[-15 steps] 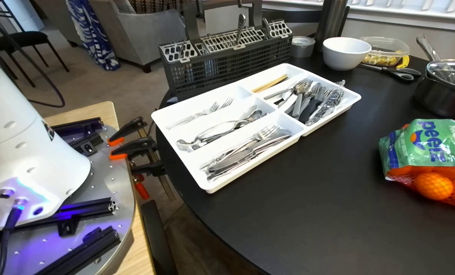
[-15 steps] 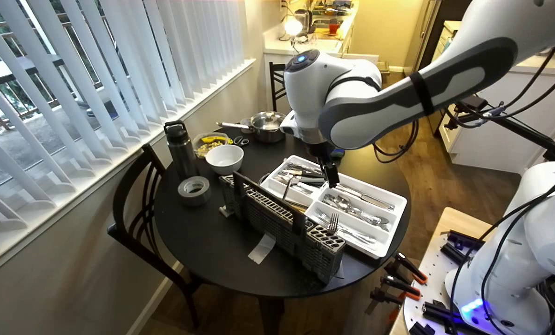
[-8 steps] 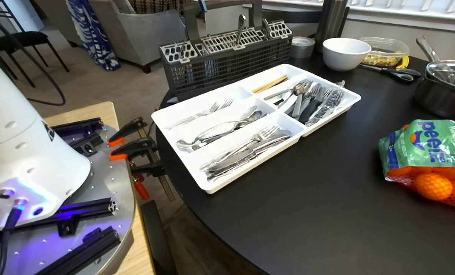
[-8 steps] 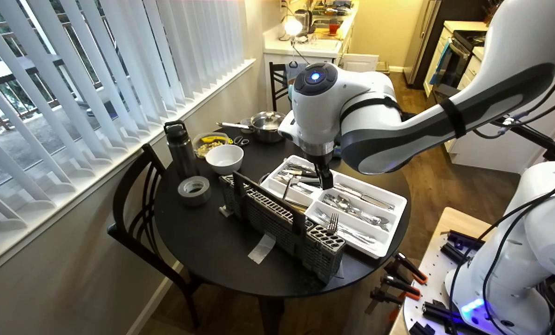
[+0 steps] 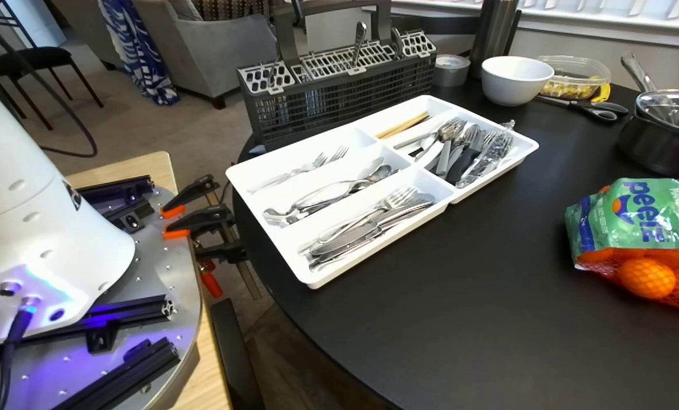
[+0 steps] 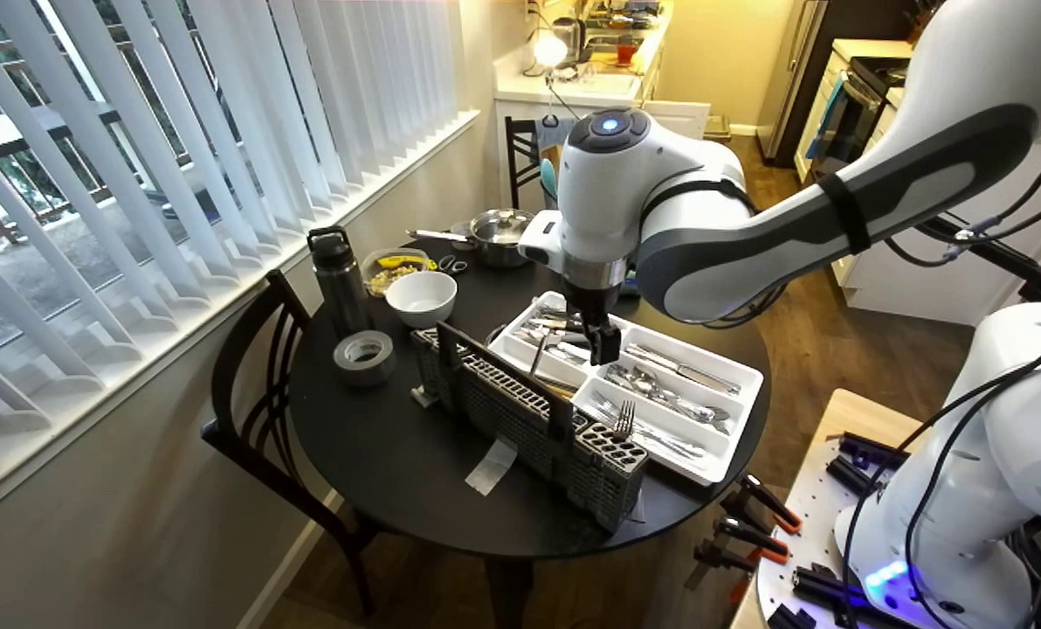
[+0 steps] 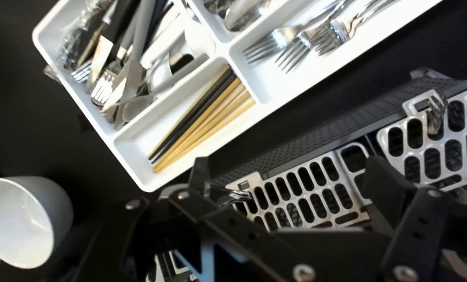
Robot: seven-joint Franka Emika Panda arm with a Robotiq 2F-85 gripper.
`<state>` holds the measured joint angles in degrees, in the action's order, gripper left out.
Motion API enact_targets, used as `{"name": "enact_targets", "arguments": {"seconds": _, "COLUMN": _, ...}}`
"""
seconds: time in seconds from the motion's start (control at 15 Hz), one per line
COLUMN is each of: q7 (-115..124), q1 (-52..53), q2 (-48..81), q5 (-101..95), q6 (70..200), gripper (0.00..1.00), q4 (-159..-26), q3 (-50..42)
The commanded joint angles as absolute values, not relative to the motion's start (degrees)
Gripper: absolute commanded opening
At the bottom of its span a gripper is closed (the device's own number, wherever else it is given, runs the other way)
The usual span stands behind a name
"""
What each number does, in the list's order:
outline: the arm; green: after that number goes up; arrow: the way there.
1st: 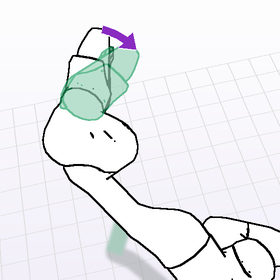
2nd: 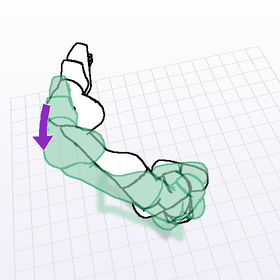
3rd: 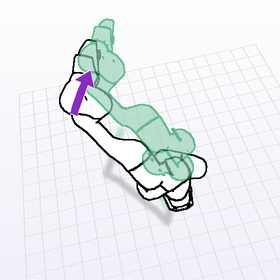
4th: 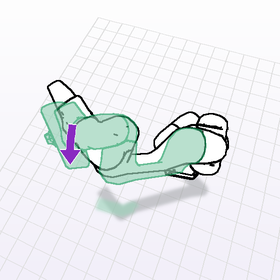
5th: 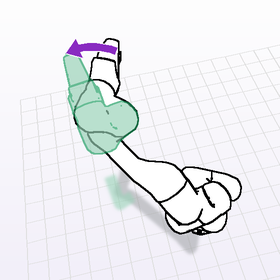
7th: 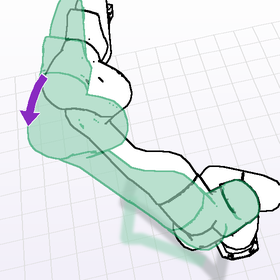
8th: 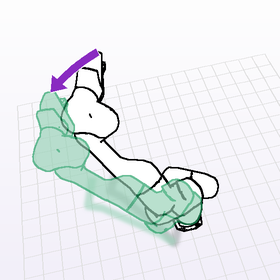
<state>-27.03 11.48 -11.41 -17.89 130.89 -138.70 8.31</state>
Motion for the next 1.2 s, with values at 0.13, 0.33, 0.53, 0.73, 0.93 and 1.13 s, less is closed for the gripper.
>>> {"name": "enact_targets", "arguments": {"seconds": 0.13, "q7": -46.91, "q1": 12.22, "q2": -19.23, "q5": -0.31, "q6": 130.17, "gripper": 1.00, "q4": -142.60, "q3": 0.68}}
{"name": "enact_targets", "arguments": {"seconds": 0.33, "q7": -54.46, "q1": 13.86, "q2": -21.11, "q5": 10.30, "q6": 127.52, "gripper": 1.00, "q4": -144.08, "q3": -2.14}}
{"name": "enact_targets", "arguments": {"seconds": 0.53, "q7": -57.19, "q1": 14.56, "q2": -20.15, "q5": 19.30, "q6": 125.75, "gripper": 1.00, "q4": -145.94, "q3": -3.42}}
{"name": "enact_targets", "arguments": {"seconds": 0.73, "q7": -58.40, "q1": 14.13, "q2": -19.50, "q5": 24.15, "q6": 126.18, "gripper": 1.00, "q4": -147.93, "q3": -3.51}}
{"name": "enact_targets", "arguments": {"seconds": 0.93, "q7": -57.25, "q1": 13.66, "q2": -18.65, "q5": 27.19, "q6": 125.92, "gripper": 1.00, "q4": -149.00, "q3": -3.36}}
{"name": "enact_targets", "arguments": {"seconds": 1.13, "q7": -56.74, "q1": 13.27, "q2": -17.79, "q5": 28.70, "q6": 126.71, "gripper": 1.00, "q4": -150.08, "q3": -2.81}}
